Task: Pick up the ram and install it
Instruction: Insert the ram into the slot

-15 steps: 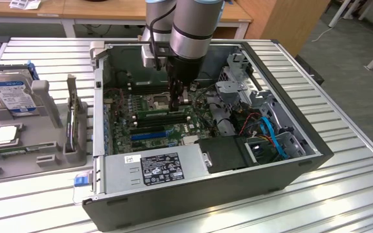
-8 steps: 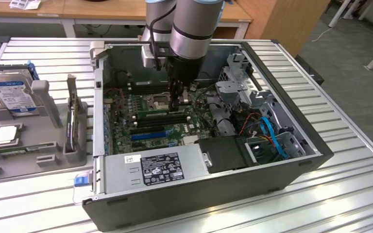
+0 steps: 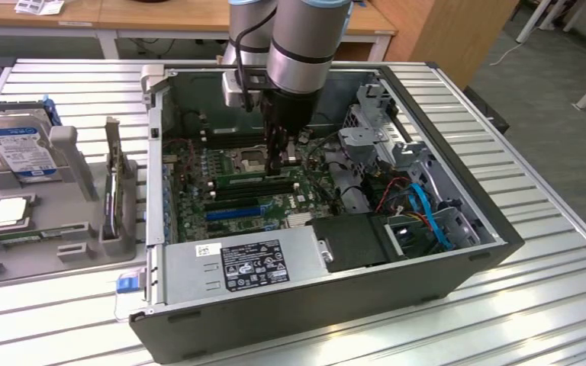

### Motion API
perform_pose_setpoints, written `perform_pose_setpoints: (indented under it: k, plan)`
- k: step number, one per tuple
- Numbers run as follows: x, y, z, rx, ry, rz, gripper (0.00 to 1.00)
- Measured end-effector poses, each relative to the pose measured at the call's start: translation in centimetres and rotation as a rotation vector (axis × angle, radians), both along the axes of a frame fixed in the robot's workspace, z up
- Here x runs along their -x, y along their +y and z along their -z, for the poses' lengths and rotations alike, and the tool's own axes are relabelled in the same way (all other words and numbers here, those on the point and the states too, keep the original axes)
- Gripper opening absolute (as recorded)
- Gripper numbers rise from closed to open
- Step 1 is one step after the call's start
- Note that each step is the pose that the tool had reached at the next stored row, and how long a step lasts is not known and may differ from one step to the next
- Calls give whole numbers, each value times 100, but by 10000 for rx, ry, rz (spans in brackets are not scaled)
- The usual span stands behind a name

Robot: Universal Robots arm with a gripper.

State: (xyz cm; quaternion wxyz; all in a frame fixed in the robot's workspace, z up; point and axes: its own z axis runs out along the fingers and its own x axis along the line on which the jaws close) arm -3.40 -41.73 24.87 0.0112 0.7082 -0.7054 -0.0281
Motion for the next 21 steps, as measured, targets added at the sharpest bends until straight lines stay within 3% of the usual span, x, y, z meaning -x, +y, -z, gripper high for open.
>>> perform_pose_setpoints:
  k: [21]
  plan:
    - [0, 0, 45, 2, 1, 0, 11]
